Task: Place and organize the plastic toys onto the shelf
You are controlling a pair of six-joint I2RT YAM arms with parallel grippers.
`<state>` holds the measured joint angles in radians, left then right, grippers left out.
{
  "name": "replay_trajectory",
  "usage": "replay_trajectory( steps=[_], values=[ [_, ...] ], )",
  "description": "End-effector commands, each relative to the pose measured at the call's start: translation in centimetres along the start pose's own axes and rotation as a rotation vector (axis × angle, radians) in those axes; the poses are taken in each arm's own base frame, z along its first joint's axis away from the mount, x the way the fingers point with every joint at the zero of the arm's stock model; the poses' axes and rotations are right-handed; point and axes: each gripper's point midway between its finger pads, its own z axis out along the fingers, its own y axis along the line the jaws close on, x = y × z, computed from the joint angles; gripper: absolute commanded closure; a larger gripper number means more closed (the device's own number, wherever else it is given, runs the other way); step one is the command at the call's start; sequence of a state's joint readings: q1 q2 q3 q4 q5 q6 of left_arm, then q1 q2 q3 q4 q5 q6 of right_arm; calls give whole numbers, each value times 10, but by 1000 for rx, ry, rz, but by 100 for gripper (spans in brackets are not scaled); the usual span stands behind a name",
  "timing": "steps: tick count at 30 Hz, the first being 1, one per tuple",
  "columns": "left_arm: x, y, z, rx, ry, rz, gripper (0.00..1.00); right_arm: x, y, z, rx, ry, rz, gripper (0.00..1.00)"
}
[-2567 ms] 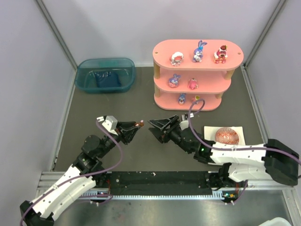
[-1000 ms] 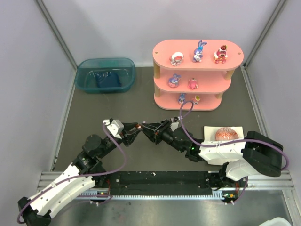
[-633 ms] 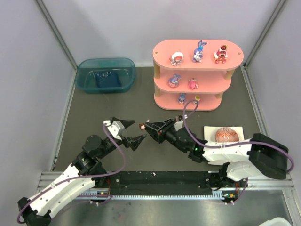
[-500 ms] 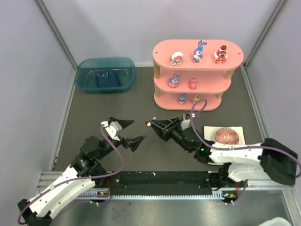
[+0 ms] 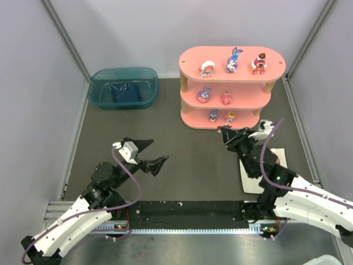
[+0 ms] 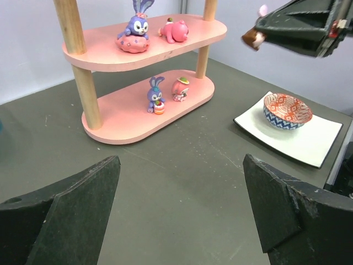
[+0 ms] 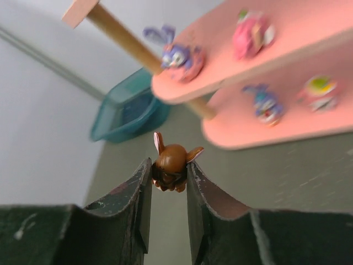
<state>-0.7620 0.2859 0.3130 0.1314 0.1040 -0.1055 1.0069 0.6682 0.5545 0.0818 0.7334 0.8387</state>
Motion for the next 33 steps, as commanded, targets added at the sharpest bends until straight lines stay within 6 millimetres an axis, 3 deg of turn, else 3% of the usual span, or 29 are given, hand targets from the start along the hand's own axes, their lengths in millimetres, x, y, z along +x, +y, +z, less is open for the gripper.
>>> replay_trajectory(
  steps=[1, 6, 9, 11, 12, 13, 14, 20, 33],
  values=[
    [-4, 8, 2, -47, -40, -14, 1, -50, -37, -11, 124, -99, -455, 100],
    [-1, 11, 2, -63, -34, -8, 1, -88, -43, -4, 137, -138, -630, 100],
    [-2, 13, 3, -76, -33, -7, 1, -90, -32, 6, 40, -92, -756, 100],
    [-1, 14, 3, -81, -30, -7, 1, -87, -27, 16, -16, -67, -785, 100],
    [1, 15, 3, -85, -24, -8, 1, -100, -33, 21, 10, -83, -792, 100],
    [0, 16, 3, -88, -25, -8, 1, -91, -25, 25, -74, -38, -796, 100],
    [0, 15, 3, -86, -26, -8, 1, -97, -19, 29, -109, -48, -783, 100],
    [2, 23, 2, -133, -16, -18, 1, -124, -32, 55, -140, -50, -731, 100],
    [8, 28, 2, -160, -1, -21, 1, -134, -69, 97, -112, -52, -739, 100]
  ],
)
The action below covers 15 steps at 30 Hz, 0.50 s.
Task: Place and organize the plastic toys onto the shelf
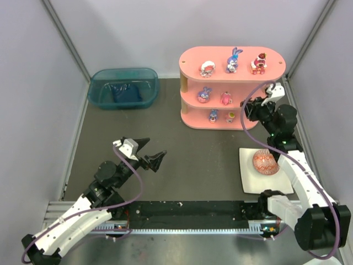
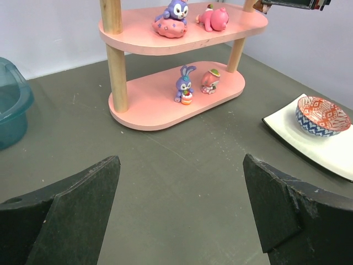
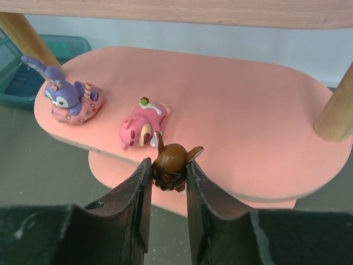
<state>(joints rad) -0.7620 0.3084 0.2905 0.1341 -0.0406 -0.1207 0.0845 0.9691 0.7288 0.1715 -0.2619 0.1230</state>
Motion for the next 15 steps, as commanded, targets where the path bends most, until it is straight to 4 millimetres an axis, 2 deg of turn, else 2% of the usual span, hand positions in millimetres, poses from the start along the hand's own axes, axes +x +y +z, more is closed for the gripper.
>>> replay_trajectory(
  steps=[1, 3, 7, 15],
  values=[
    [-6, 2, 2, -13, -25, -6, 1, -42, -1, 9, -15, -151, -71, 100],
    [-4, 2, 2, -12, -20, -6, 1, -36, -7, 13, 10, -143, -83, 100],
    [-1, 2, 2, -12, -19, -11, 1, -36, -18, 15, 60, -153, -107, 100],
    [1, 2, 3, -16, -12, -10, 1, -28, -29, 27, 85, -131, -117, 100]
  ],
)
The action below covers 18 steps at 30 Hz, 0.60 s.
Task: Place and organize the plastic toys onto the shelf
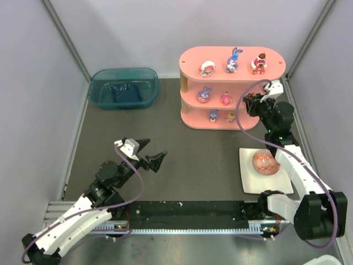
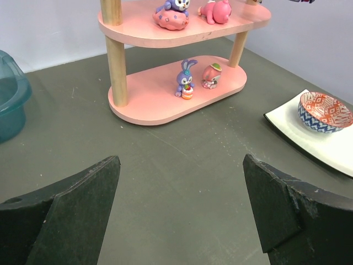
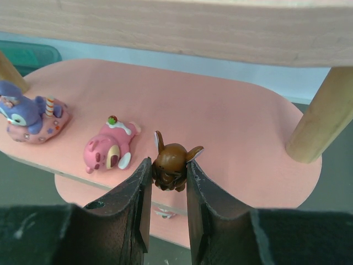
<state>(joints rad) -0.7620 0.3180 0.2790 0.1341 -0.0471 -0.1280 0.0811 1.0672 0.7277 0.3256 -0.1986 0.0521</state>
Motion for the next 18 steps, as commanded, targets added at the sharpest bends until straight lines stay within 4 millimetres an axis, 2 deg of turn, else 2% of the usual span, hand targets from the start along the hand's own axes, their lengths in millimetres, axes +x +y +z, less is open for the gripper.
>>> replay_trajectory(
  steps=[1, 8, 18],
  values=[
    [-8, 2, 2, -11, -32, -4, 1, -16, -11, 8, 28, -62, -30, 100],
    [-8, 2, 2, -14, -33, -4, 1, -5, -18, 13, 47, -49, -29, 100],
    [-7, 4, 2, -22, -31, -3, 1, 7, -18, 19, 30, -24, -15, 100]
  ],
)
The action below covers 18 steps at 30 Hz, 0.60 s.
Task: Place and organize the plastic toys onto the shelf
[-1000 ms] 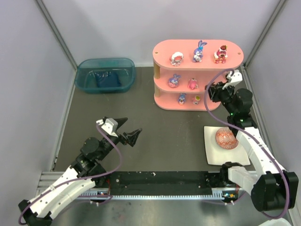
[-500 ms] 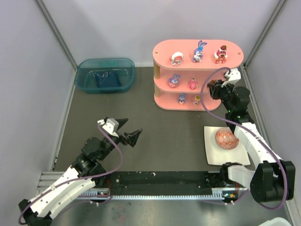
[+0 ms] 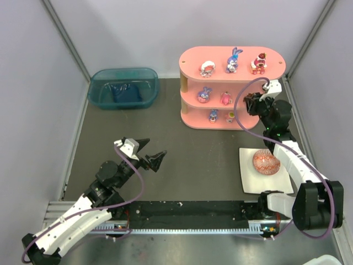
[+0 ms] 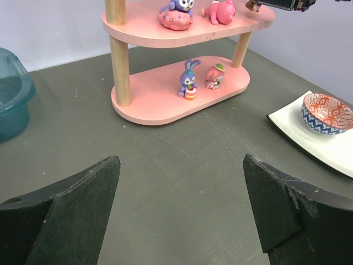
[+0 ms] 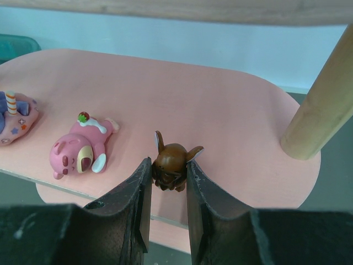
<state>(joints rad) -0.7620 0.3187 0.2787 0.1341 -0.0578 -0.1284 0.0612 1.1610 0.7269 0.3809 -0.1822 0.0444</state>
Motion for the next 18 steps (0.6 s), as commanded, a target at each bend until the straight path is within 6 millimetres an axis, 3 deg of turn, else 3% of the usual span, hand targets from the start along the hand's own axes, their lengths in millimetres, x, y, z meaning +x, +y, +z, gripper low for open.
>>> replay_trajectory(
  steps=[1, 18],
  values=[
    [-8, 1, 1, -11, -32, -3, 1, -11, -2, 3, -11, -55, -12, 100],
    [-8, 2, 0, -12, -38, -3, 1, 3, -3, 6, -6, -16, -4, 100]
  ],
)
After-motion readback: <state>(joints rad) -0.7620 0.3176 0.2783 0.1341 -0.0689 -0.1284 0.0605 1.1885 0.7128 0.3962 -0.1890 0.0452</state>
